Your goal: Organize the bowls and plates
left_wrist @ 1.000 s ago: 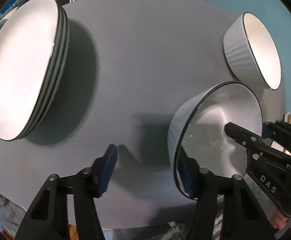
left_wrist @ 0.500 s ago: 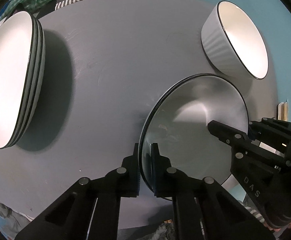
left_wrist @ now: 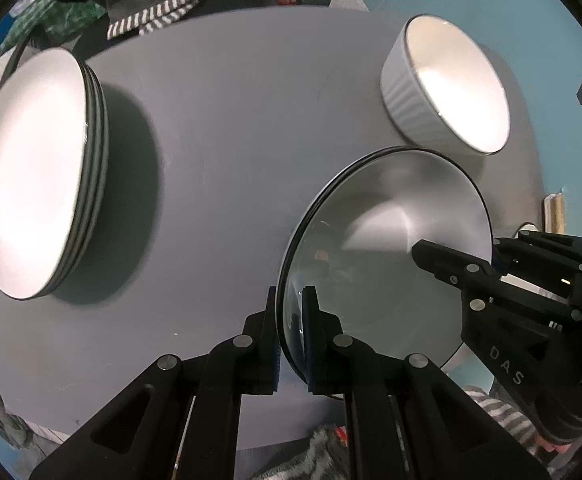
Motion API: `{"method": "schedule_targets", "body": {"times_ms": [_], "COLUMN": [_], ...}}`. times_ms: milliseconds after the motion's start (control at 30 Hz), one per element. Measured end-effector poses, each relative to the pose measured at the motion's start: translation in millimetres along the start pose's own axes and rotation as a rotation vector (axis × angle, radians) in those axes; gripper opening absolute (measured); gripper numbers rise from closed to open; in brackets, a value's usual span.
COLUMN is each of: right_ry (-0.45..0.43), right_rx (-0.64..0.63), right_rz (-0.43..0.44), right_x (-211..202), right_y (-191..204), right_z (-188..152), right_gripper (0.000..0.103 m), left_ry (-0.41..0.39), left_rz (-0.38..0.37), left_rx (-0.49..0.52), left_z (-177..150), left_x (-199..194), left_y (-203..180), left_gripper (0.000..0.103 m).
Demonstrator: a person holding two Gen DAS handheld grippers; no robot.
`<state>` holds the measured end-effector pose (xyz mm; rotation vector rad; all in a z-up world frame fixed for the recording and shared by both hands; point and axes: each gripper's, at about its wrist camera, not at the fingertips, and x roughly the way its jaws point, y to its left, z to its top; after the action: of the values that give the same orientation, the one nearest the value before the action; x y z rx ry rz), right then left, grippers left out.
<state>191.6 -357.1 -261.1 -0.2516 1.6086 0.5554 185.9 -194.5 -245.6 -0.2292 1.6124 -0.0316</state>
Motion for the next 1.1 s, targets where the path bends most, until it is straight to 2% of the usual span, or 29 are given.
{"method": "schedule_targets", "body": {"times_ms": [267, 333, 400, 433, 500, 567, 733, 1100], "right_ry": [-0.036, -0.045, -0.059, -0.066, -0.080, -0.092, -0.111, -0.099], "right_rx": [0.026, 0.029, 0.037, 0.042, 0.052, 0.059, 0.077, 0.122], "right_rz": [0.008, -0.002, -0.006, -0.005, -0.004, -0.008, -0.017, -0.039], "right_x": [-44, -53, -47, -51, -59, -66, -78, -68], "right_y": [-11, -13, 17, 14, 5, -8, -30, -56], "right_z": [3, -6, 7, 7, 6, 20, 20, 39], "right_gripper": [0.008, 0.008, 0.008, 0.008, 0.008, 0.008, 0.008, 0.008], "left_ry": [-0.043, -0.058, -0.073, -0.082, -0.097, -0.109, -0.123, -0.102], "left_rz": [-0.001, 0.000, -0.006, -0.009, -0.016, -0.020, -0.018, -0.011], "left_rx": [0.065, 0.079, 0.088, 0.093, 0.103, 0.113, 0.137, 0.161], "left_z": [4, 8, 5, 7, 12, 17, 37, 76], "left_x": [-36, -47, -52, -57, -58, -58, -63, -45], "left_y": [-14, -21, -18, -23, -28, -31, -45, -67], "left_gripper": [0.009, 0.009, 0.009, 0.009, 0.009, 0.009, 0.009, 0.009]}}
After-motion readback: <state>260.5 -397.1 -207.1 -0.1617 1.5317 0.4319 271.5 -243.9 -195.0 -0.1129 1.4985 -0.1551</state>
